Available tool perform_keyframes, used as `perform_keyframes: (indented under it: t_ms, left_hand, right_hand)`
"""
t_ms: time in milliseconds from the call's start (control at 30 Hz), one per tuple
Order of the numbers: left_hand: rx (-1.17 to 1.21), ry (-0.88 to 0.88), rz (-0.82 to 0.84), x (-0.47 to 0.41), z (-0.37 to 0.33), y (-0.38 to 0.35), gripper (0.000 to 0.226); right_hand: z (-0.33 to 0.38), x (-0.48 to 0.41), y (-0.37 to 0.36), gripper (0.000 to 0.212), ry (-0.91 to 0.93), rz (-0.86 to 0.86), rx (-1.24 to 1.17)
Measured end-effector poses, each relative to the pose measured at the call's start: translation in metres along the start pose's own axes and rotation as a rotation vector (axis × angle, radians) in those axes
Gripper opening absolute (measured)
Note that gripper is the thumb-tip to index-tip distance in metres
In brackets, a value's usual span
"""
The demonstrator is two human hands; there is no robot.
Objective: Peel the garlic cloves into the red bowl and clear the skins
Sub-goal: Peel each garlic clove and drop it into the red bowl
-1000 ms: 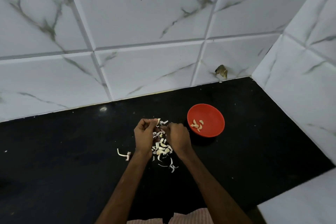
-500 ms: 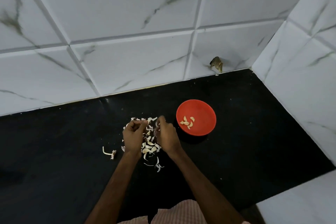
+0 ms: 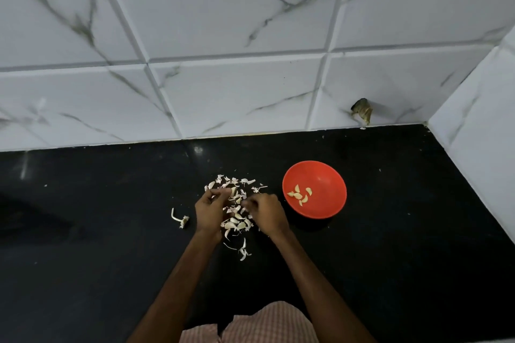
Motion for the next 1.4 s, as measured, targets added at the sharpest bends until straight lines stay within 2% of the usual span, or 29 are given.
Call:
perform_keyframes:
  t_ms: [33, 100, 167, 300, 400, 467, 633, 800, 967, 1100, 1233, 1300, 1400]
  left_hand:
    - [0.004, 0.009, -0.009, 0.001, 0.000, 0.000, 0.007]
    - [0.012, 0.013, -0.020, 0.002, 0.000, -0.001, 0.009]
    - [0.019, 0.018, -0.019, 0.004, 0.001, -0.004, 0.009]
    - [0.018, 0.043, -0.002, 0.006, 0.011, -0.007, 0.008]
    - [-0.032, 0.030, -0.004, 0.007, 0.017, -0.012, 0.006]
    - [-0.067, 0.000, -0.013, 0.007, 0.019, -0.014, 0.005]
    - [-0.051, 0.050, 0.038, 0.008, 0.015, -0.010, 0.009]
    - [-0.113, 0.136, 0.137, 0.005, 0.011, -0.004, 0.011]
    - [-0.071, -0.003, 0.092, 0.000, 0.001, -0.009, 0.007]
    - [-0.110, -0.077, 0.159, 0.000, 0.001, -0.022, 0.012]
    - [-0.190, -0.123, 0.050, -0.005, 0.007, -0.022, 0.005]
    - [-0.229, -0.129, 0.002, -0.009, 0.010, -0.018, 0.012]
    - [-0.270, -0.135, -0.086, -0.016, 0.011, -0.005, 0.011]
  right_hand:
    - [-0.002, -0.001, -0.002, 0.022, 0.002, -0.045, -0.043]
    - [0.000, 0.001, -0.005, 0.009, -0.018, -0.129, -0.200]
    - [0.004, 0.003, -0.006, 0.017, -0.046, -0.136, -0.307]
    - [0.003, 0.005, -0.009, 0.032, -0.034, -0.155, -0.343]
    - [0.006, 0.005, -0.008, 0.011, -0.044, -0.186, -0.582]
    - [0.008, 0.004, -0.009, 0.017, -0.036, -0.173, -0.656]
    - [0.009, 0.002, -0.003, 0.025, -0.044, -0.076, -0.706]
    - [0.011, 0.000, 0.011, 0.027, -0.068, 0.149, -0.913]
    - [0.011, 0.008, 0.027, 0.038, 0.000, 0.379, -1.074]
    - [0.011, 0.016, 0.036, 0.047, 0.099, 0.531, -0.997]
    - [0.008, 0.020, 0.040, 0.073, 0.110, 0.590, -0.652]
    - [0.005, 0.021, 0.042, 0.081, 0.120, 0.623, -0.531]
    - [-0.004, 0.024, 0.050, 0.070, 0.098, 0.627, -0.488]
Point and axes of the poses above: each hand's wrist, its own x-axis away from the middle knuckle, its own y-axis out of the back of the hand, z = x × y, the point moved 1 cm from there along -x, towards the middle knuckle, and after that the axes turned 7 degrees about z, right-handed, at the moved point
